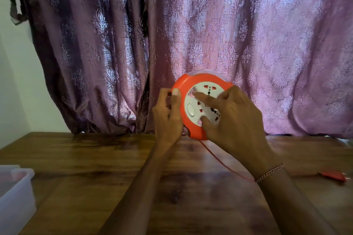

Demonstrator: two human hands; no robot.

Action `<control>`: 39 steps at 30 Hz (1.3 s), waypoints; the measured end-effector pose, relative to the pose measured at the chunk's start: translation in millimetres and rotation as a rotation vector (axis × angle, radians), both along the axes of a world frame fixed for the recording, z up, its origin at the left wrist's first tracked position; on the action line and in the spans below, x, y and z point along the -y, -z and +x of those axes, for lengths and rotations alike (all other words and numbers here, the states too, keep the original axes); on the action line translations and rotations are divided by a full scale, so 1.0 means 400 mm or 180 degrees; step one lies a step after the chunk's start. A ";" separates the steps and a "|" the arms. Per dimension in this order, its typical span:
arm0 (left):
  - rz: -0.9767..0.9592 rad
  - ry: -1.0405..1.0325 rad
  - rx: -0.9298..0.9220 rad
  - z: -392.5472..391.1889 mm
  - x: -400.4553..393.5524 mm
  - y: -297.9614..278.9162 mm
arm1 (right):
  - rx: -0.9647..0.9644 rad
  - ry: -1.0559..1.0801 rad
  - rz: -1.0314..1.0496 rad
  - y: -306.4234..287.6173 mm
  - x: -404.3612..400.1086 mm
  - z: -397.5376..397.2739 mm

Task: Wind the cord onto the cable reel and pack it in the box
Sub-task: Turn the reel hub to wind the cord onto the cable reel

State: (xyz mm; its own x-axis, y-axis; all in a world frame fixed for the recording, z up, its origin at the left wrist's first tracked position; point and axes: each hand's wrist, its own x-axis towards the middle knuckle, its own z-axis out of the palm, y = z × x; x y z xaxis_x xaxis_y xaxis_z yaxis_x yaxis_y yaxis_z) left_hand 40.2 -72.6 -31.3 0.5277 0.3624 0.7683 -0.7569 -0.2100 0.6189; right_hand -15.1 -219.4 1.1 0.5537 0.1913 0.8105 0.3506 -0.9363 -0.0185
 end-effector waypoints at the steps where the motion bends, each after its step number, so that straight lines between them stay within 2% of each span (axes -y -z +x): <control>1: 0.0059 -0.0076 -0.0005 -0.001 0.001 0.001 | -0.0004 0.0126 0.0126 0.003 -0.003 0.000; 6: 0.0177 -0.0145 -0.0030 -0.006 0.005 0.001 | -0.0004 0.0367 0.0471 -0.005 -0.011 0.000; 10: 0.0027 0.0010 -0.0004 -0.002 0.000 -0.001 | 0.0110 -0.0223 0.0354 -0.022 0.005 -0.001; 12: 0.0023 0.0045 0.0023 0.000 -0.003 -0.001 | 0.0348 -0.0578 0.0125 -0.028 0.023 0.002; 14: 0.0017 0.0060 0.0027 0.003 -0.004 0.000 | 0.0125 -0.0874 -0.0337 -0.031 0.039 0.006; 17: 0.0065 0.0027 0.0014 0.006 -0.003 0.002 | -0.0475 -0.0622 -0.0755 -0.033 0.032 0.002; 20: 0.0163 -0.0025 0.0023 0.007 0.000 0.004 | -0.0368 -0.0375 -0.0798 -0.031 0.027 0.000; 27: 0.0142 0.0061 0.0011 0.004 0.000 0.005 | -0.0071 -0.0248 -0.0196 -0.014 0.005 -0.013; 35: 0.0243 -0.0027 0.0044 0.006 0.001 0.006 | 0.0131 0.0230 0.0204 0.009 -0.003 0.004; 39: 0.0260 -0.0042 0.0010 0.010 -0.001 0.010 | 0.0033 0.0323 0.0469 0.011 -0.004 0.014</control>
State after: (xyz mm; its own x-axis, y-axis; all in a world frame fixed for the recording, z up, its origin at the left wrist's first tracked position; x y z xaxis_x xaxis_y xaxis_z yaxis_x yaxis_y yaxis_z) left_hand 44.4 -72.1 -35.1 0.5209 0.3054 0.7971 -0.7556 -0.2696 0.5970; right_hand -9.6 -217.7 -3.2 0.5555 0.0137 0.8314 0.2555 -0.9543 -0.1550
